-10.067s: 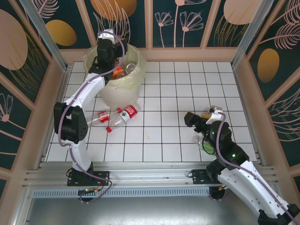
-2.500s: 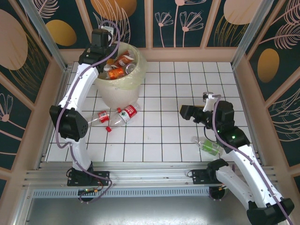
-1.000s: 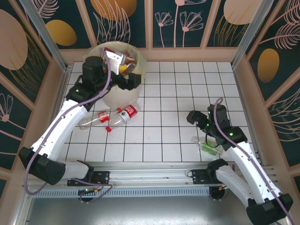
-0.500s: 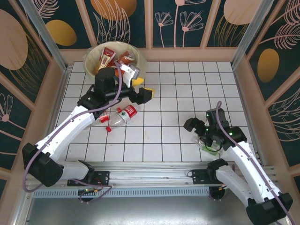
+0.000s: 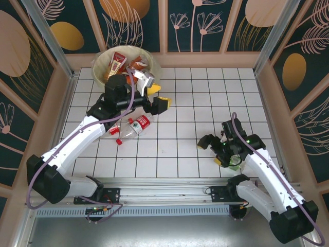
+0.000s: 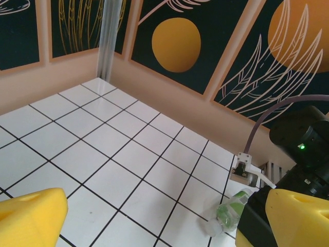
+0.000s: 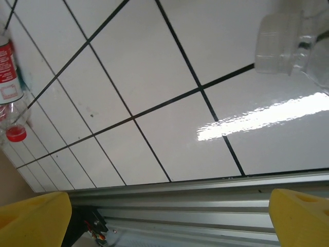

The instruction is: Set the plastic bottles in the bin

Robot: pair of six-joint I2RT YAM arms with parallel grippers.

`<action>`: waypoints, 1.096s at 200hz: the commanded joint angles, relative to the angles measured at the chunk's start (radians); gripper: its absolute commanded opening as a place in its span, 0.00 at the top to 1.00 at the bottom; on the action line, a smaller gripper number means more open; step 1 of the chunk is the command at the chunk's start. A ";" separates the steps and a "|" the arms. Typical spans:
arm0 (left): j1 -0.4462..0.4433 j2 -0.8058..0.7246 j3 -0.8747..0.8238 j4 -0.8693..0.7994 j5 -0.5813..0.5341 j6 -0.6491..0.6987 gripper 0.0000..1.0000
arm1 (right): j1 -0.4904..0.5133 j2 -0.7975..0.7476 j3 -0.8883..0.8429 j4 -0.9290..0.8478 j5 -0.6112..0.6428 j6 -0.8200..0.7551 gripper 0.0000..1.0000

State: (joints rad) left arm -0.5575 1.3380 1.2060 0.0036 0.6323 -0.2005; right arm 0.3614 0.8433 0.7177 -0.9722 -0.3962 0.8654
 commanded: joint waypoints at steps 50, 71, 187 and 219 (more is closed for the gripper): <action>-0.009 0.003 -0.031 0.061 0.051 -0.007 0.01 | 0.001 -0.031 -0.061 -0.097 0.109 0.222 0.01; -0.009 0.002 -0.035 0.065 0.070 -0.012 0.01 | -0.015 -0.016 -0.072 -0.132 0.151 0.231 0.01; -0.009 -0.014 -0.052 0.092 0.098 -0.020 0.01 | -0.117 -0.025 -0.190 0.081 0.290 0.387 0.01; -0.009 -0.022 -0.059 0.096 0.101 -0.021 0.01 | -0.157 -0.045 -0.200 0.095 0.343 0.394 0.01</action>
State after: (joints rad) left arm -0.5575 1.3376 1.1629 0.0586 0.7036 -0.2123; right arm 0.2333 0.8177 0.5377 -0.9062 -0.1223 1.2201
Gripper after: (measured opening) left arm 0.985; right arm 0.990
